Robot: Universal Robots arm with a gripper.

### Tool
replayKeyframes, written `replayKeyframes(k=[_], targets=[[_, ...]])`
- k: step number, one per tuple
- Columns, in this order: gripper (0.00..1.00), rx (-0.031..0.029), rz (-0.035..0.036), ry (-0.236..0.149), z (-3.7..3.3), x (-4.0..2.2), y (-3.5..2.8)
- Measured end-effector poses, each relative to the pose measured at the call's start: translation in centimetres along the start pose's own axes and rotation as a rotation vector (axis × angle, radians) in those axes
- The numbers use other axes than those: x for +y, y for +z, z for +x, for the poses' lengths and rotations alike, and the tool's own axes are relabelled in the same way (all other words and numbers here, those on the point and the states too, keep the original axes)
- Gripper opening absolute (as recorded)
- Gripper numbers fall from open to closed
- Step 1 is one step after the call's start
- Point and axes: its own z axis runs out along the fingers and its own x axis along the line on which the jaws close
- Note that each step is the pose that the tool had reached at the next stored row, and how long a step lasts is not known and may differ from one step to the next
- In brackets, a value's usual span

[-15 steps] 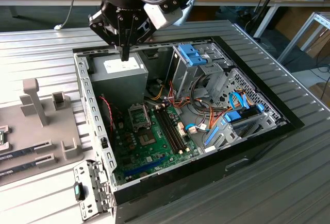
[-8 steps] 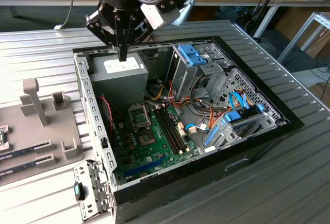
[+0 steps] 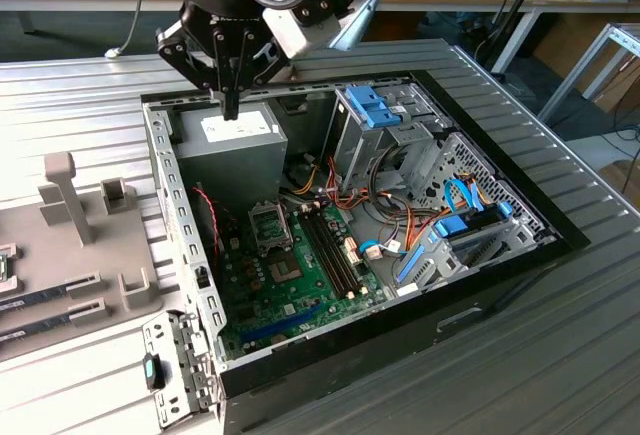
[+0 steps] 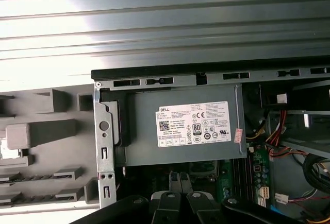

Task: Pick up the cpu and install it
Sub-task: 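Reach for the cpu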

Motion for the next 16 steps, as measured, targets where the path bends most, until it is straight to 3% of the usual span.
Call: replayKeyframes(k=[16], targets=[[0.11, 0.0001, 0.0001, 0.0, 1.18, -0.09, -0.04]])
